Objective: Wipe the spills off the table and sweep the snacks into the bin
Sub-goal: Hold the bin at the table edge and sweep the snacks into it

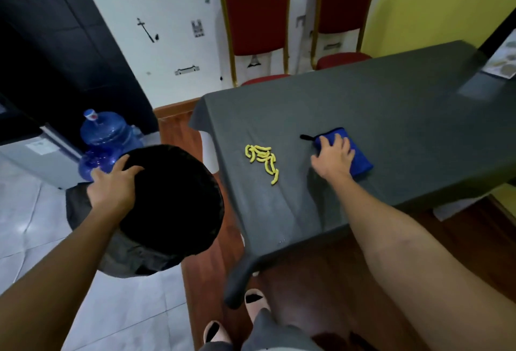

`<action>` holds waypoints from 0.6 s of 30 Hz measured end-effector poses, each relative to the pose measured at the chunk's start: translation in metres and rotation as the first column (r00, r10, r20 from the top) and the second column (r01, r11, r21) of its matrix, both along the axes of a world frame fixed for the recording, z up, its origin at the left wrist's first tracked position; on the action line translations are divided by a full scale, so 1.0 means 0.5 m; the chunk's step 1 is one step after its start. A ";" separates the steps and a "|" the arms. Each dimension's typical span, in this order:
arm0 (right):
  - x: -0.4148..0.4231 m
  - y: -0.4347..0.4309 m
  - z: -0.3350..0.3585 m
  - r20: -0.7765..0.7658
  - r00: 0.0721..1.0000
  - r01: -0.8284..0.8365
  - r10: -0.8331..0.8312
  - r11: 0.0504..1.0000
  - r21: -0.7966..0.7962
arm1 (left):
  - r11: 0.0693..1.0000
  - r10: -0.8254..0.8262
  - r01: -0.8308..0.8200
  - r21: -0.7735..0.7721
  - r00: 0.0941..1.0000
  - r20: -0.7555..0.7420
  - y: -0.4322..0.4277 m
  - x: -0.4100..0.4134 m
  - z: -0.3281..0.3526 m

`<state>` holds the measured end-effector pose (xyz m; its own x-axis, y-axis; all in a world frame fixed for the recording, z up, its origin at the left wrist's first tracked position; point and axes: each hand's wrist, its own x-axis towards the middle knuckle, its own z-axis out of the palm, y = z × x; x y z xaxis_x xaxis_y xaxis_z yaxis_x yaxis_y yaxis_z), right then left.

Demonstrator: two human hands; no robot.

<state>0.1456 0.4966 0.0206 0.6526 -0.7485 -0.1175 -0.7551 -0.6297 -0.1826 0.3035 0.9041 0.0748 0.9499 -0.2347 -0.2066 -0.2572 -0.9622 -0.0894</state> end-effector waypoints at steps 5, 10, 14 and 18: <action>-0.003 -0.097 -0.013 -0.202 0.977 0.086 -0.068 0.993 0.079 | 0.999 0.018 -0.020 -0.041 0.999 -0.047 -0.022 0.007 -0.008; 0.013 -0.098 -0.050 -0.229 0.971 0.064 -0.072 0.997 -0.044 | 0.995 0.075 -0.079 -0.060 0.995 -0.072 -0.045 0.005 -0.012; 0.043 -0.067 -0.064 -0.118 0.988 0.097 -0.103 0.994 -0.058 | 0.994 0.089 -0.093 -0.054 0.994 -0.070 -0.062 -0.001 -0.009; 0.094 -0.008 -0.071 -0.074 0.997 0.015 -0.018 0.999 -0.042 | 0.993 0.097 -0.101 -0.060 0.994 -0.059 -0.070 -0.008 -0.008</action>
<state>0.1924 0.4926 -0.0150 0.6309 -0.7642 -0.1337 -0.7758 -0.6230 -0.0997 0.2997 0.8693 0.0706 0.9566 -0.1541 -0.2473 -0.1631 -0.9865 -0.0160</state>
